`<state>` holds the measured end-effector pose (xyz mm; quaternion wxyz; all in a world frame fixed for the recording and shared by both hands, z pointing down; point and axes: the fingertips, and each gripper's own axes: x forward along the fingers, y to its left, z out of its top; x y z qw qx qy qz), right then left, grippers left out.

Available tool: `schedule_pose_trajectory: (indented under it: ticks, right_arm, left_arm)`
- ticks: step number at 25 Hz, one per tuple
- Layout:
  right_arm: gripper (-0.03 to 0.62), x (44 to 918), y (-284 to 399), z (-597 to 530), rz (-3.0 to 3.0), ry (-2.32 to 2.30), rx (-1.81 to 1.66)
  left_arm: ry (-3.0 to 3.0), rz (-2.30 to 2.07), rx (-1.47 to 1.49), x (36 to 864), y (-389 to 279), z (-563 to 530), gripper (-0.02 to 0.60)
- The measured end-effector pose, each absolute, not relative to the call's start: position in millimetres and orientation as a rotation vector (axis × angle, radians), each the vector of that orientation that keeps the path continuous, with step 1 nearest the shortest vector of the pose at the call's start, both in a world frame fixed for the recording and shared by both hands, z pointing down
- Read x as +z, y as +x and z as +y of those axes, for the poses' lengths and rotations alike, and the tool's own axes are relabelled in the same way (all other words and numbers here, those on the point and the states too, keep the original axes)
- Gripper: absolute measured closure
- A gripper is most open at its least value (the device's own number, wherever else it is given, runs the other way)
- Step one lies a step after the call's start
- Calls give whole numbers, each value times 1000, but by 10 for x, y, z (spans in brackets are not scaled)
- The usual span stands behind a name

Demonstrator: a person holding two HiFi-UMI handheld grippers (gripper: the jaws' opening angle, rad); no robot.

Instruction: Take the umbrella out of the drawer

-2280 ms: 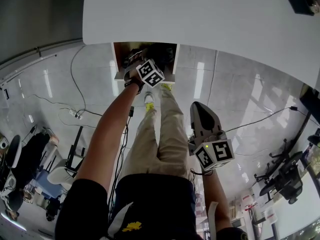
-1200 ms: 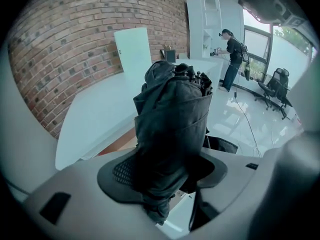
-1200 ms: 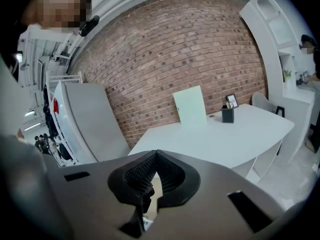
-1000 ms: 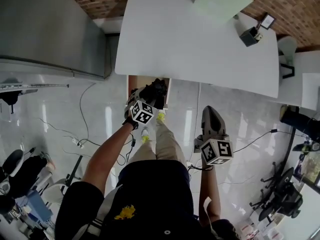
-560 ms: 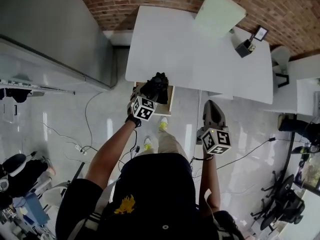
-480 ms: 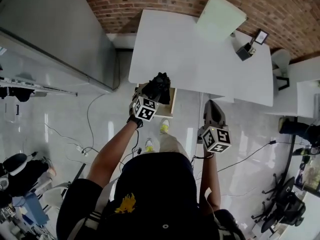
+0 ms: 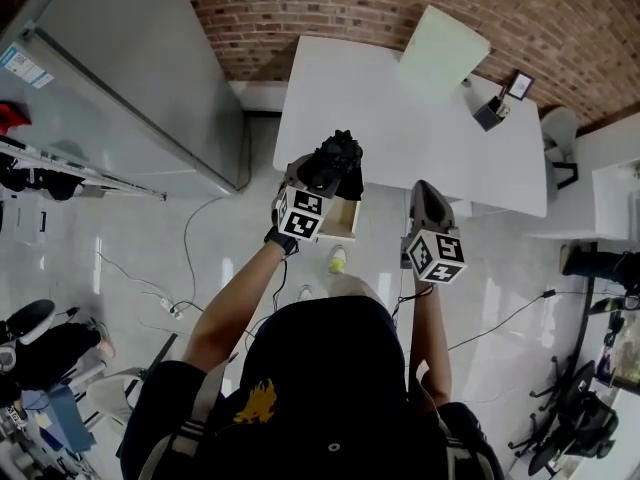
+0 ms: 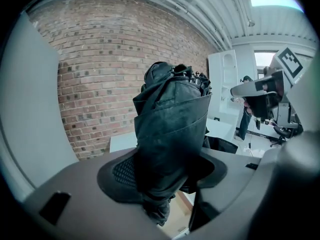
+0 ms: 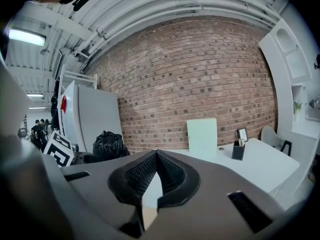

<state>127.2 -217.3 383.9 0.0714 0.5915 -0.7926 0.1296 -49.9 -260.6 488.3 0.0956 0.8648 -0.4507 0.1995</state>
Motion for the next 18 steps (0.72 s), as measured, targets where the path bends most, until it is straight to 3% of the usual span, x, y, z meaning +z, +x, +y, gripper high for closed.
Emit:
schedule_pose_trajectory:
  ticks: [18]
  right_arm:
    - [569,3301,1069,-2280,-2442,1788,234]
  left_arm:
    - [2720,-1389,256,3467,-608,-2541,302]
